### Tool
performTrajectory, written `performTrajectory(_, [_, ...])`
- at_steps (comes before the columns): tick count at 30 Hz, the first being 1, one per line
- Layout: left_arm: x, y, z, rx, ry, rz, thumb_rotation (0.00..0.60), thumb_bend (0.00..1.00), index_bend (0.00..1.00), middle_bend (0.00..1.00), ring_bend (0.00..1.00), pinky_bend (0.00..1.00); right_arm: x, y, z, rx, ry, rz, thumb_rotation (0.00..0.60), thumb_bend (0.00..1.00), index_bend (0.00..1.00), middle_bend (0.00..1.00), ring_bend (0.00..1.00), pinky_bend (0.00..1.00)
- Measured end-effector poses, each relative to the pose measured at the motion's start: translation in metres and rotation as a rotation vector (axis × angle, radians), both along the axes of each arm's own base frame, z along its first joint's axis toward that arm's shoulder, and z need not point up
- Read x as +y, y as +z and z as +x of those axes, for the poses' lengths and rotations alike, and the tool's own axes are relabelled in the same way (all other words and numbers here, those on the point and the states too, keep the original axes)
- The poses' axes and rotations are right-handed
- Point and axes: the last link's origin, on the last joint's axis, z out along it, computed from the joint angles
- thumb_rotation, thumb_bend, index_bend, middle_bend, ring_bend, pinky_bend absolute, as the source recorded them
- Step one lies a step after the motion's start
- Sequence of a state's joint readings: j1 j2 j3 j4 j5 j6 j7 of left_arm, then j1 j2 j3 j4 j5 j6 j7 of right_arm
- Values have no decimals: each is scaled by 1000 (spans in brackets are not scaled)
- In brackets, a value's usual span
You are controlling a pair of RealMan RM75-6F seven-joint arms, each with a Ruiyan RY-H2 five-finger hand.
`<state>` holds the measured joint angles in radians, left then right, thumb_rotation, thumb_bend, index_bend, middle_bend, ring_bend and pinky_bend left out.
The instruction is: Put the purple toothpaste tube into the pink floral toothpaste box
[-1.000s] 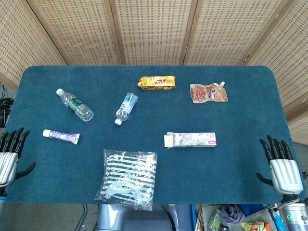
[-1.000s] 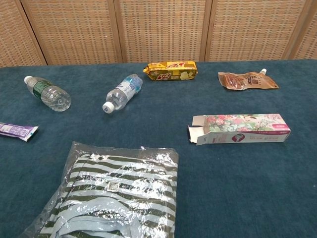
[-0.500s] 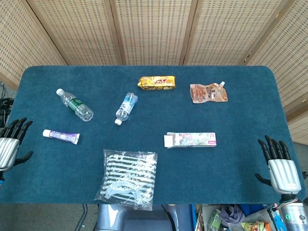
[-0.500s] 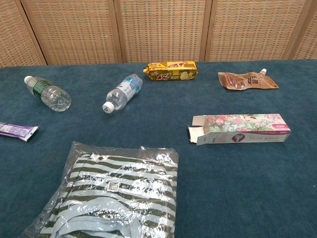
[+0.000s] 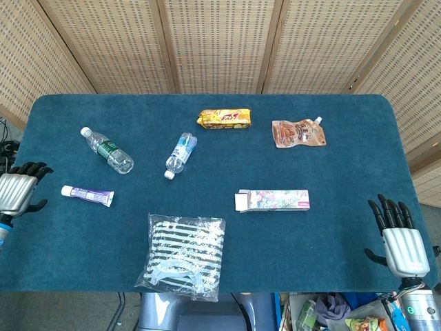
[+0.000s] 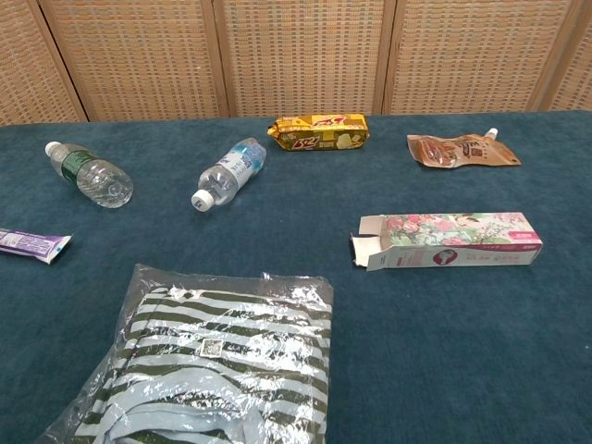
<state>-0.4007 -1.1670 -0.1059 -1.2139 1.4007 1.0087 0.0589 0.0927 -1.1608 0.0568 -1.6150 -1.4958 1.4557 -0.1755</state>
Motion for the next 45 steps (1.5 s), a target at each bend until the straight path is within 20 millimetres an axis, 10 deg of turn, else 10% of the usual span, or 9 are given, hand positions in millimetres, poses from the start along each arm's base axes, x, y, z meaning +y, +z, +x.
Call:
performTrajectory(39, [45,-86,-18,184,106,-173,600,268,357,290,231,314,-1,-2,-3,8,-14,-1,600,89,0,0,0,0])
performTrajectory(45, [44,-99,-16,180,98,-182,600,269,557,483,403,458,-1,-3,-3,8,-12,-3,600,88,0,0,0,0])
